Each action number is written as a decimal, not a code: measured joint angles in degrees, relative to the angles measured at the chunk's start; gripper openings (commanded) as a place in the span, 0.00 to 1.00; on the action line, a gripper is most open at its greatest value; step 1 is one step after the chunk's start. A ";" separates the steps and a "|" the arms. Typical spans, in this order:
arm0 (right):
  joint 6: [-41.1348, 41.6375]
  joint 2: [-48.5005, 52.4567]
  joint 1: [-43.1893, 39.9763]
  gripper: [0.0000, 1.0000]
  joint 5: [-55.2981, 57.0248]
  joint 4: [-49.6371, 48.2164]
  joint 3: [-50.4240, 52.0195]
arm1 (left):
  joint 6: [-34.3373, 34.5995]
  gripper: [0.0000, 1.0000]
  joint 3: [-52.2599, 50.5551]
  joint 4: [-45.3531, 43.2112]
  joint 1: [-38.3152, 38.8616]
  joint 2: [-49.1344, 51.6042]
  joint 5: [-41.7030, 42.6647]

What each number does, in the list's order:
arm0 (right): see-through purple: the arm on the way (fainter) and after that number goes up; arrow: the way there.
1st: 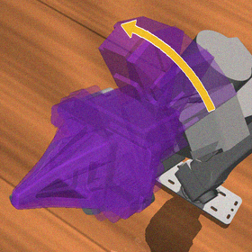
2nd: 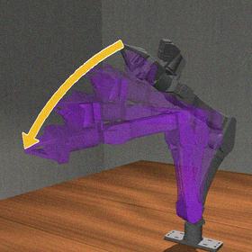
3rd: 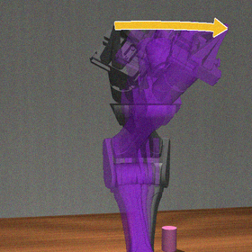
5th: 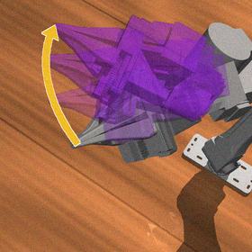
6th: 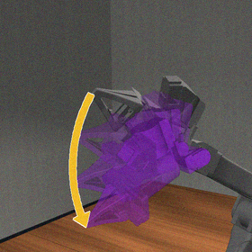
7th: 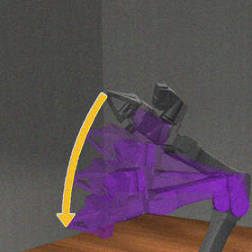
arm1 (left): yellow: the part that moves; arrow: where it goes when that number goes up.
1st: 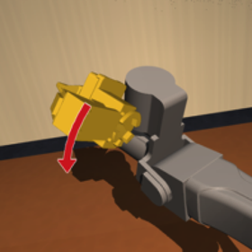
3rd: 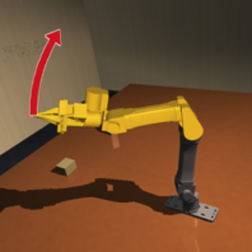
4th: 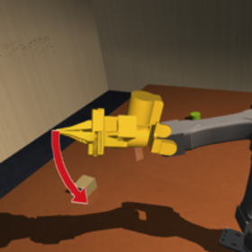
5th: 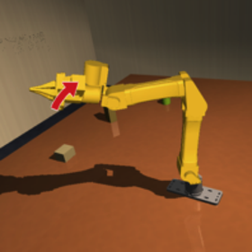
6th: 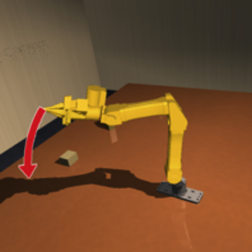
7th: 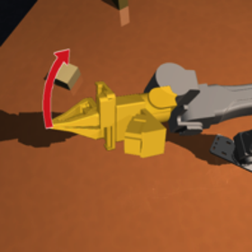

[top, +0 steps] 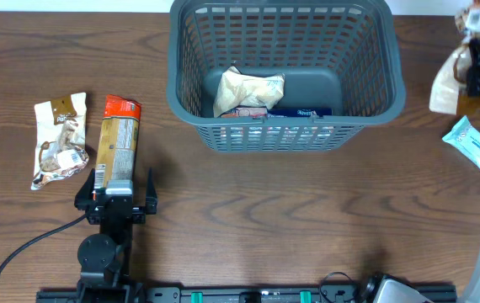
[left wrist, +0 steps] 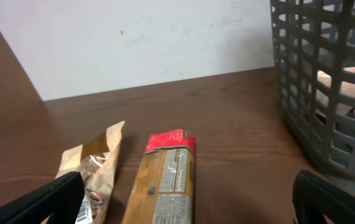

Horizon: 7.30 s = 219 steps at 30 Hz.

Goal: Pack container
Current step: 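Carry the mushroom bag into the basket and release it, then move the right gripper to the mint-green toilet tissue pack and grasp, then lift the mint-green pack and carry it over the basket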

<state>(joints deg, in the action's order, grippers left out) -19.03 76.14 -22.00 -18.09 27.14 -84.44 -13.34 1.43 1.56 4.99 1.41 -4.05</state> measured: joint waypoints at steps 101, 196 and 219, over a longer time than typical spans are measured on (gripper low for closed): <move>-3.98 26.43 -15.39 0.99 18.18 27.30 -11.50 | 0.02 0.99 0.07 0.52 0.00 0.11 4.13; -8.68 20.26 -1.92 0.01 4.72 14.47 -11.96 | 0.02 0.98 -0.28 -0.04 0.00 0.11 4.55; -27.71 2.99 28.61 0.01 -5.51 16.04 -11.93 | 0.48 0.99 -0.22 0.11 0.00 0.11 5.01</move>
<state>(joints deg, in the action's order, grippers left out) -46.74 79.13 6.61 -23.59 43.18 -96.38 -12.86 1.21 1.67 4.99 1.52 0.95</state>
